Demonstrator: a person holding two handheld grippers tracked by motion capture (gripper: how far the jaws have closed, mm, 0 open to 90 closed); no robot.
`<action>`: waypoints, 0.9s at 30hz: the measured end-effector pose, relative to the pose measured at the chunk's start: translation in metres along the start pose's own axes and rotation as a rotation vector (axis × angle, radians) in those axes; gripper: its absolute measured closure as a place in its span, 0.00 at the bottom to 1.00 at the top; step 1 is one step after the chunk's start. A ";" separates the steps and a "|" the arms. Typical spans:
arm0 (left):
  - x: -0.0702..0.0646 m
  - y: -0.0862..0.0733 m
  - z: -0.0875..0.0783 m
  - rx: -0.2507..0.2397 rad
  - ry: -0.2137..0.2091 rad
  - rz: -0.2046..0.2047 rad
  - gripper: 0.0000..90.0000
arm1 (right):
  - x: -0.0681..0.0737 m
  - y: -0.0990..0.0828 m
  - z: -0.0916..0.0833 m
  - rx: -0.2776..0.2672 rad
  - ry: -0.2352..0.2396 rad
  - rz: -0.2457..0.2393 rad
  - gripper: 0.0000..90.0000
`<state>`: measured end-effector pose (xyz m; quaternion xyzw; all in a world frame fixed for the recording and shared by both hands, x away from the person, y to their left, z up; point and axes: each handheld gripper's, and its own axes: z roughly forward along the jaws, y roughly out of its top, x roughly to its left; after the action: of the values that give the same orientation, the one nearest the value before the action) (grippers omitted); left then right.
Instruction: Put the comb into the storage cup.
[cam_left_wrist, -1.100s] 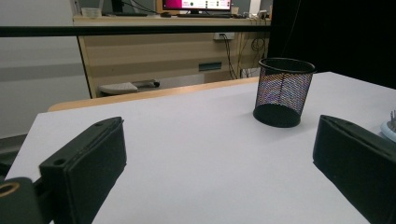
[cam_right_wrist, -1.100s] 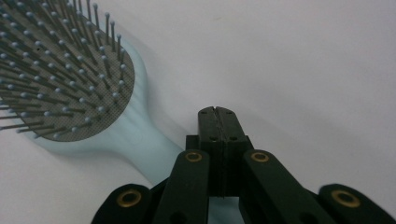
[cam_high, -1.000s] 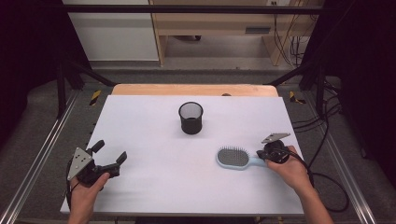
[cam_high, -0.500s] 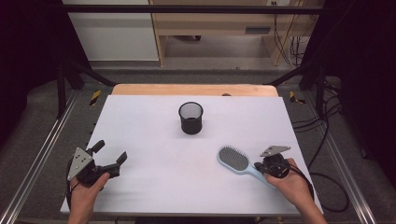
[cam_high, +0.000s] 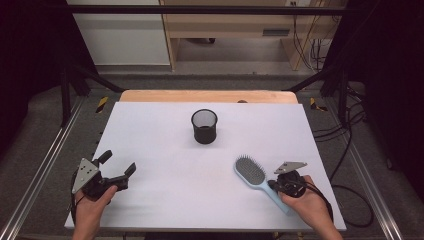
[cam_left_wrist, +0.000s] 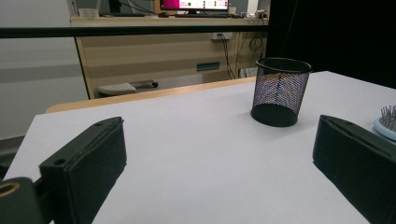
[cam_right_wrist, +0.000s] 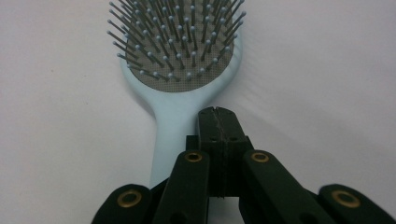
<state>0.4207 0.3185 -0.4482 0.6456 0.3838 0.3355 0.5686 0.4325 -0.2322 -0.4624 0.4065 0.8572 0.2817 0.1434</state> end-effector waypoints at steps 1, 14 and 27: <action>0.000 0.000 0.000 0.000 0.000 -0.001 0.03 | 0.001 0.000 0.000 -0.001 -0.003 0.006 1.00; -0.001 0.000 0.000 0.000 -0.005 0.000 0.03 | 0.006 -0.002 -0.031 -0.062 -0.005 0.040 0.85; 0.000 0.000 -0.001 0.002 -0.006 -0.002 0.03 | 0.022 0.006 -0.019 -0.006 -0.003 0.013 0.33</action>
<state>0.4199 0.3185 -0.4482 0.6469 0.3832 0.3328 0.5691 0.4137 -0.2193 -0.4438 0.4122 0.8535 0.2844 0.1442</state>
